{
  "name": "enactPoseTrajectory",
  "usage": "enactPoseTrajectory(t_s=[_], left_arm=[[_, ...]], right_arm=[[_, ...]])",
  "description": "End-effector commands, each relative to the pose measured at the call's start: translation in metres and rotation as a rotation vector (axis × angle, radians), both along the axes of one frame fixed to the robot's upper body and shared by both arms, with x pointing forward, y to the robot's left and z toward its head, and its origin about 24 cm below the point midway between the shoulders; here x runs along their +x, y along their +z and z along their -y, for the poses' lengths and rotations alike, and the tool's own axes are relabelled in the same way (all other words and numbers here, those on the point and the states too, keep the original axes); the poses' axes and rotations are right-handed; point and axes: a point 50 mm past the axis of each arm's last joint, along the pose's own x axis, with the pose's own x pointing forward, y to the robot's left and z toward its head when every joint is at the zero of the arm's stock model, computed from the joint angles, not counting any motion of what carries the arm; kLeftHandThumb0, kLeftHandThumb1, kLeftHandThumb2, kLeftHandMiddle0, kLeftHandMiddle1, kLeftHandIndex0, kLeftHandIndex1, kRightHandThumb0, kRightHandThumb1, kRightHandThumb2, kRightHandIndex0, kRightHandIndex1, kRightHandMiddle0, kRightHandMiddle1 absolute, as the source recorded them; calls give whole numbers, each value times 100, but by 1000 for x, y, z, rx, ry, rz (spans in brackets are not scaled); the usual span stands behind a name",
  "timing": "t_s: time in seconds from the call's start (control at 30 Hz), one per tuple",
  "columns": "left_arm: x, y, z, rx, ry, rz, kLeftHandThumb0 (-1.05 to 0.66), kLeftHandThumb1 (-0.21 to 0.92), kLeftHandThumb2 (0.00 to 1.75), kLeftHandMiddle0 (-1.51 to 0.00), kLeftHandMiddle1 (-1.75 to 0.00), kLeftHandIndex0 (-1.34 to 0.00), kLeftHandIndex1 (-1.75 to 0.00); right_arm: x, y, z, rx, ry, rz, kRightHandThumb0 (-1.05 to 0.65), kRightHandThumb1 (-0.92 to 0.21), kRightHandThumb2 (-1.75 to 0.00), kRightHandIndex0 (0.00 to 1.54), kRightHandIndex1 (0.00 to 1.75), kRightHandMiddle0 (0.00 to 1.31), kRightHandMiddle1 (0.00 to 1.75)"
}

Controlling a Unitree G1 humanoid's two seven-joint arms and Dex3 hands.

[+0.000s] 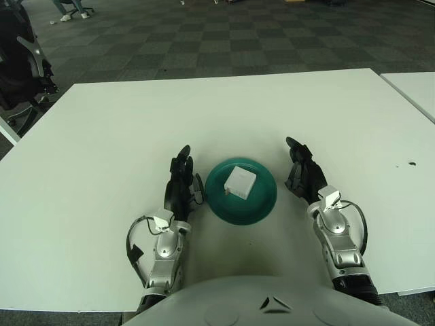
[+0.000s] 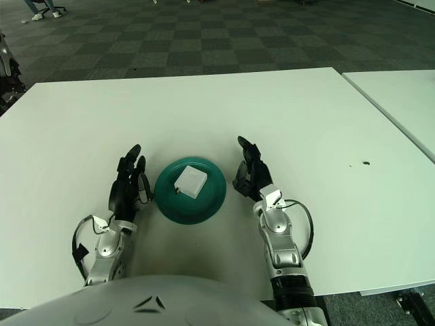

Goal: Put the charger into the plate.

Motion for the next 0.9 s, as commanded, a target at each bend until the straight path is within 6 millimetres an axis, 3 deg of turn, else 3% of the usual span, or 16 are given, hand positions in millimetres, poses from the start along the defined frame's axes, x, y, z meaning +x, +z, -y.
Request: enactPoseTrajectory(t_s=[0.0,0.37,0.5,0.87], left_arm=[[-12,-16,-4,14,5,-101,-86,92,103,-21,0,0,-49],[-13,-15,-5,21,7,-104,-86,92,103,-21,0,0,-48],[-13,-14,-5,26,5,-104,-86,92,104,-21,0,0,-47],[-11,-18,-7,35,24,-123,-86,92,103,-21,0,0,-48]], right_arm=[[-5,-9,-2,20,1,-36,-99,-92,-123,0,0,0,50],[-10,-31,-8,27,-26,-65,-104,-92,-117,0,0,0,34],[-11,-48,-3,24,-43,-109,-104,-92,-113,0,0,0,29],[-9,-68,0,-98,-102,-187,-104,-92,-111,0,0,0,18]])
